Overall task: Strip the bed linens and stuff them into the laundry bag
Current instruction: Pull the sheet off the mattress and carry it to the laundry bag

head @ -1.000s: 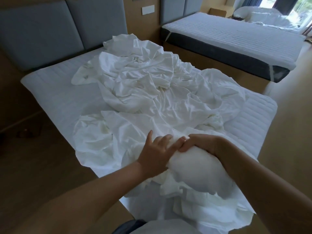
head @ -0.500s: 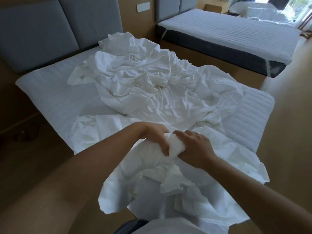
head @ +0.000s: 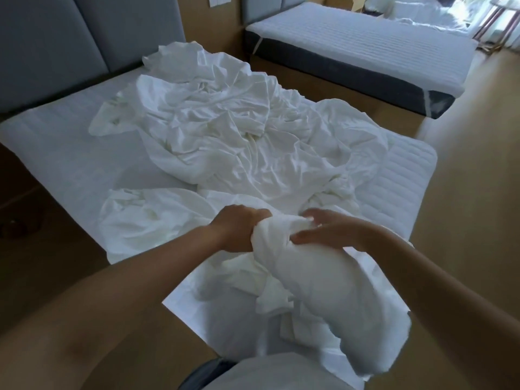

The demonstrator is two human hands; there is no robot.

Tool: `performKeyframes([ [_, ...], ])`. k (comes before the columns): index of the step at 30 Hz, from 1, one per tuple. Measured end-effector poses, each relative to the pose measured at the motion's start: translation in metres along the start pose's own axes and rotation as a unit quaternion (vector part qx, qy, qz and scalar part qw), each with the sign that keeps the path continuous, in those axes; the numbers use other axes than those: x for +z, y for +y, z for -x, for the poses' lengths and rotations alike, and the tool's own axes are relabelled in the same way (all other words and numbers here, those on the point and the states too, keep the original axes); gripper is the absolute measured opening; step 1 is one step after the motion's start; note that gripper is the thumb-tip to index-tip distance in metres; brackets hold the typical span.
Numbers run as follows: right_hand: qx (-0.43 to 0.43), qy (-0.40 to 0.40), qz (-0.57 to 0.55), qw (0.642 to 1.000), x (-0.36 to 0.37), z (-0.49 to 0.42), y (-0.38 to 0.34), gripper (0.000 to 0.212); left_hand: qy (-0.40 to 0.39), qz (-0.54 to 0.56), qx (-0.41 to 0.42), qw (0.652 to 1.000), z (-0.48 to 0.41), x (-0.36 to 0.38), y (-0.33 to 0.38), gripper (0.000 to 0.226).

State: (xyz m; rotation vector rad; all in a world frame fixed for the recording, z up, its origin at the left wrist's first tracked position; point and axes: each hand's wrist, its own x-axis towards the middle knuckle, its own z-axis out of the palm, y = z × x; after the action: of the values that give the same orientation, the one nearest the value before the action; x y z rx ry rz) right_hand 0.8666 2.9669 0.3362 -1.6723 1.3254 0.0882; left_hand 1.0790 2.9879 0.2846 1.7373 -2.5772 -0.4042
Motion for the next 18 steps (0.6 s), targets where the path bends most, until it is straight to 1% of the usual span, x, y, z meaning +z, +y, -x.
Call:
performKeyframes([
  [1,-0.037,0.072,0.080,0.993,0.002,0.002,-0.002,0.087,-0.040,0.011,-0.028,0.999,-0.003,-0.004,0.000,0.043],
  [2,-0.080,0.108,0.151,0.979,0.008,0.005,-0.005,0.101,-0.067,0.040,-0.053,0.996,-0.007,-0.010,0.001,0.043],
  [3,-0.115,0.113,0.218,0.963,0.018,0.008,-0.008,0.113,-0.094,0.089,-0.074,0.989,-0.011,-0.015,0.002,0.045],
  [4,-0.131,0.110,0.294,0.941,0.033,0.009,-0.009,0.122,-0.126,0.150,-0.089,0.977,-0.015,-0.019,0.001,0.047],
  [5,-0.136,0.123,0.368,0.912,0.049,0.009,-0.007,0.126,-0.158,0.208,-0.100,0.960,-0.019,-0.024,-0.001,0.047],
  [6,-0.143,0.161,0.413,0.885,0.062,0.005,-0.003,0.124,-0.189,0.247,-0.105,0.944,-0.020,-0.029,-0.004,0.044],
  [7,-0.156,0.216,0.412,0.872,0.069,-0.002,0.001,0.114,-0.217,0.272,-0.111,0.931,-0.020,-0.036,-0.005,0.042],
  [8,-0.163,0.263,0.372,0.875,0.068,-0.008,0.003,0.098,-0.240,0.294,-0.122,0.917,-0.020,-0.039,-0.008,0.045],
  [9,-0.160,0.280,0.314,0.893,0.063,-0.013,0.004,0.078,-0.251,0.316,-0.131,0.906,-0.020,-0.039,-0.010,0.050],
  [10,-0.147,0.275,0.256,0.915,0.056,-0.018,0.004,0.061,-0.243,0.332,-0.135,0.901,-0.020,-0.039,-0.009,0.053],
  [11,-0.114,0.249,0.218,0.937,0.050,-0.021,0.005,0.049,-0.213,0.321,-0.136,0.913,-0.018,-0.036,-0.005,0.058],
  [12,-0.082,0.223,0.179,0.955,0.046,-0.024,0.006,0.039,-0.152,0.274,-0.133,0.940,-0.014,-0.031,0.000,0.068],
  [13,-0.059,0.201,0.124,0.970,0.044,-0.028,0.008,0.032,-0.055,0.196,-0.114,0.972,-0.009,-0.023,0.005,0.077],
  [14,-0.041,0.173,0.050,0.983,0.041,-0.030,0.011,0.026,0.072,0.102,-0.070,0.990,0.000,-0.013,0.010,0.083],
  [15,-0.034,0.138,-0.033,0.989,0.038,-0.030,0.013,0.023,0.159,0.022,-0.019,0.987,0.010,0.000,0.013,0.089],
  [16,-0.032,0.104,-0.101,0.989,0.034,-0.030,0.016,0.023,0.198,-0.053,0.018,0.979,0.019,0.014,0.016,0.097],
  [17,-0.035,0.068,-0.141,0.987,0.028,-0.029,0.017,0.027,0.204,-0.111,0.043,0.972,0.026,0.030,0.018,0.104],
  [18,-0.035,0.029,-0.164,0.985,0.023,-0.027,0.017,0.033,0.198,-0.147,0.049,0.968,0.030,0.041,0.018,0.106],
])
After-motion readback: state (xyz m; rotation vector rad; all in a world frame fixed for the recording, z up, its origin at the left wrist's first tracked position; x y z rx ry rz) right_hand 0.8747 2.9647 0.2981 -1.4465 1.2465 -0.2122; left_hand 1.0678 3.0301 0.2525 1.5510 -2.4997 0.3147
